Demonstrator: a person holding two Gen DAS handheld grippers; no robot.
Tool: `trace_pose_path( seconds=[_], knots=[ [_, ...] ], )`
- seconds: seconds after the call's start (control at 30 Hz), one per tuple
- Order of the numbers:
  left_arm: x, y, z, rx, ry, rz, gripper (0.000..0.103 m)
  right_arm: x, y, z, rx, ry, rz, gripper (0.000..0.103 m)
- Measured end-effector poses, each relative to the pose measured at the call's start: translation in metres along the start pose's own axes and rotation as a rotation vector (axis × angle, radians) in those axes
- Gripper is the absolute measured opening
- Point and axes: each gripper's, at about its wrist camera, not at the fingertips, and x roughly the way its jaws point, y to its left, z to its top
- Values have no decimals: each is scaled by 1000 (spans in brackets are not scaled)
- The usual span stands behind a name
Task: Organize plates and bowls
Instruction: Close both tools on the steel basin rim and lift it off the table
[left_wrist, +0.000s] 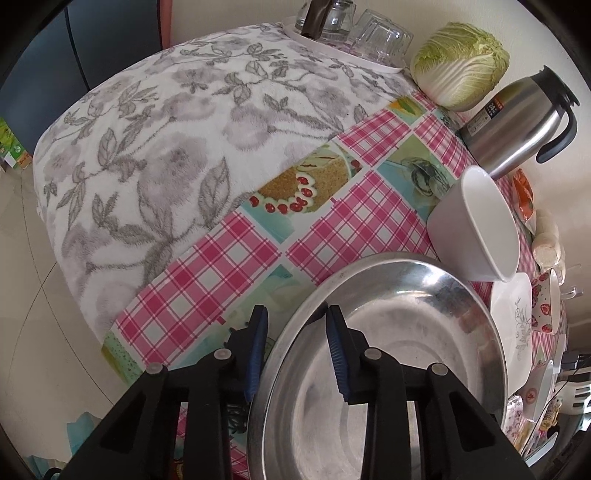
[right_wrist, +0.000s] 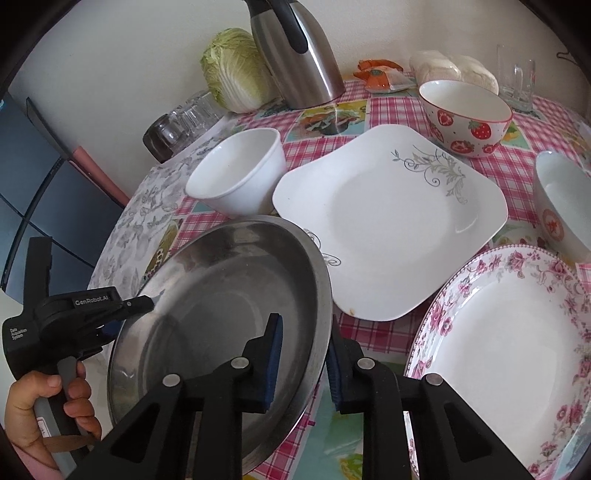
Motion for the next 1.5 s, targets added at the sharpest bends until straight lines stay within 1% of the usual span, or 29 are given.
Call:
trace_pose_path(
  seconds=[0.17, 0.43, 0.53, 0.6, 0.63, 0.67, 0.73, 0.8, 0.87, 0.9, 0.93, 1.0, 1.07, 1.1, 1.13, 1.17, 1.2, 1.23, 1.27, 1.3, 1.33, 1.37, 1.43, 1.5],
  knots=[
    [-8, 7, 1, -24, -10, -21, 33, -12, 8, 2, -31, -30, 8, 24],
    [-16, 4, -2, -35, -19, -57, 32, -29, 13, 7, -57, -77, 13, 24],
    [-23, 1, -2, -28, -40, -66, 32, -38, 16, 9, -70, -102, 21, 24],
    [-29, -3, -3, -24, -50, -121, 27, -45, 19, 10, -86, -119, 40, 24],
    [-33, -7, -5, -16, -51, -155, 26, -49, 22, 10, -97, -128, 65, 23],
    [-35, -11, -5, -6, -55, -167, 26, -52, 27, 10, -113, -134, 66, 23],
    [-38, -18, -8, 15, -64, -160, 26, -55, 34, 8, -153, -149, 45, 23],
    [-35, -21, -9, 15, -56, -153, 26, -51, 34, 6, -174, -134, 19, 23],
    [-30, -19, -8, 6, -39, -135, 26, -44, 26, 5, -147, -107, 22, 22],
    [-27, -17, -9, 5, -33, -122, 26, -41, 22, 5, -135, -98, 29, 16],
    [-26, -16, -8, -1, -30, -111, 26, -39, 19, 5, -127, -91, 42, 14],
    [-22, -11, -8, -20, -22, -105, 26, -38, 18, 6, -130, -90, 48, 14],
    [-18, -5, -6, -41, -9, -96, 27, -33, 19, 5, -145, -81, 31, 14],
    [-18, -1, -6, -58, -7, -103, 34, -30, 19, 4, -143, -71, 22, 14],
    [-18, 2, -5, -72, -9, -119, 39, -27, 17, 4, -134, -59, 15, 14],
    [-19, 4, -4, -83, -12, -132, 41, -23, 14, 3, -121, -47, 9, 14],
    [-21, 4, -4, -87, -18, -122, 49, -20, 12, 3, -110, -35, 4, 14],
    [-24, 5, -4, -86, -34, -95, 52, -19, 9, 4, -100, -30, 0, 15],
    [-27, 6, -3, -86, -52, -87, 52, -19, 7, 4, -89, -33, -6, 16],
    [-30, 7, -2, -90, -64, -94, 53, -20, 4, 5, -79, -38, -13, 18],
    [-32, 8, -2, -93, -76, -105, 53, -20, 2, 6, -73, -40, -16, 18],
    [-33, 9, -1, -91, -82, -98, 53, -20, 0, 6, -64, -41, -17, 17],
    [-29, 8, 0, -82, -79, -44, 55, -17, -4, 7, -45, -29, -29, 19],
    [-21, 11, -1, -88, -54, -5, 55, -10, -8, 6, -31, 1, -38, 25]
  ],
)
